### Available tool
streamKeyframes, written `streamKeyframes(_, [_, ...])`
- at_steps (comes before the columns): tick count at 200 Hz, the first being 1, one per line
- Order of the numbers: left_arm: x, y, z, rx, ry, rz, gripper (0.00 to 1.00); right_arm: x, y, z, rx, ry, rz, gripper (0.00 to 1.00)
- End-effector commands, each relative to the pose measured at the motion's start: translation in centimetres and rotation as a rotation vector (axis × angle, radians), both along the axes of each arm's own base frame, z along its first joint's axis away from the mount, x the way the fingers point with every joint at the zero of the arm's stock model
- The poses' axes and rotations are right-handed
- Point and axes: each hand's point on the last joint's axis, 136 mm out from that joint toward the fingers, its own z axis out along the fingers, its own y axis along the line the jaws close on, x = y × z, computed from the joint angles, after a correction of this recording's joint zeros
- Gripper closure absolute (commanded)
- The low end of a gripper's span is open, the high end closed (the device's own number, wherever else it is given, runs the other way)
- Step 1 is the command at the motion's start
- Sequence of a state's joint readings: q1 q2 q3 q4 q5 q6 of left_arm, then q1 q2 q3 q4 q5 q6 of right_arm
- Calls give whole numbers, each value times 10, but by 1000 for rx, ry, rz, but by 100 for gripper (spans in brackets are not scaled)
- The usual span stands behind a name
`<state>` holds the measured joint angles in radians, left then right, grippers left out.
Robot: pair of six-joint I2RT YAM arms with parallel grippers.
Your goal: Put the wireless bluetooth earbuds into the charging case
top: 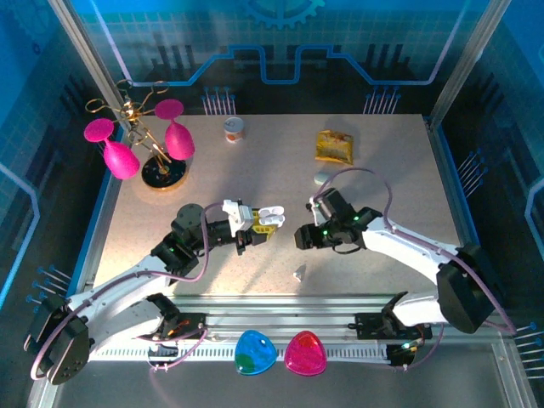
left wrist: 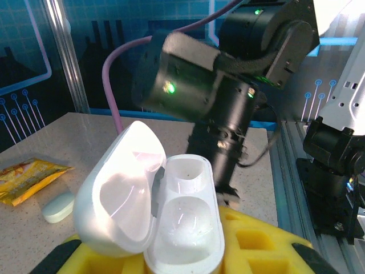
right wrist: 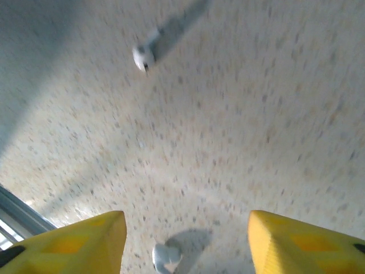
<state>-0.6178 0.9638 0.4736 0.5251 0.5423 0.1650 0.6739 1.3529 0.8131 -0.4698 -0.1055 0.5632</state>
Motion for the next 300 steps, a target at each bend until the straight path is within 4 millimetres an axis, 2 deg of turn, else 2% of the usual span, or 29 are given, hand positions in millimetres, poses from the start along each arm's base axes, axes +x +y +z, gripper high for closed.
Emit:
streamKeyframes(1, [-6, 3, 9, -8, -49, -16, 82, -31, -15, -25, -146, 118, -36, 48])
streamKeyframes(25, [-9, 4, 11, -7, -59, -19, 82, -50, -7, -41, -180, 171, 3, 49])
streamKeyframes(45, [-11, 5, 9, 2, -58, -19, 82, -58, 4, -50, -189, 200, 60, 49])
streamKeyframes(63, [-12, 6, 8, 5, -57, -21, 81, -60, 16, -52, -188, 205, 145, 50])
streamKeyframes(82, [-13, 6, 10, 2, -58, -21, 81, -63, 20, -59, -205, 216, 235, 52])
streamKeyframes(86, [-12, 7, 10, 2, -60, -18, 81, -57, 29, -53, -189, 196, 254, 53])
streamKeyframes(117, [-14, 8, 10, 6, -56, -16, 81, -57, 41, -55, -162, 193, 361, 55])
streamKeyframes(170, [-13, 8, 8, 13, -52, -10, 81, -67, 46, -58, -125, 232, 404, 57])
streamKeyframes(229, [-9, 6, 7, 18, -50, -12, 80, -80, 46, -52, -71, 257, 426, 60])
streamKeyframes(277, [-9, 6, 6, 23, -47, -9, 79, -79, 50, -54, -60, 269, 424, 62])
streamKeyframes(300, [-9, 6, 5, 25, -44, -7, 79, -74, 49, -54, -77, 251, 407, 59])
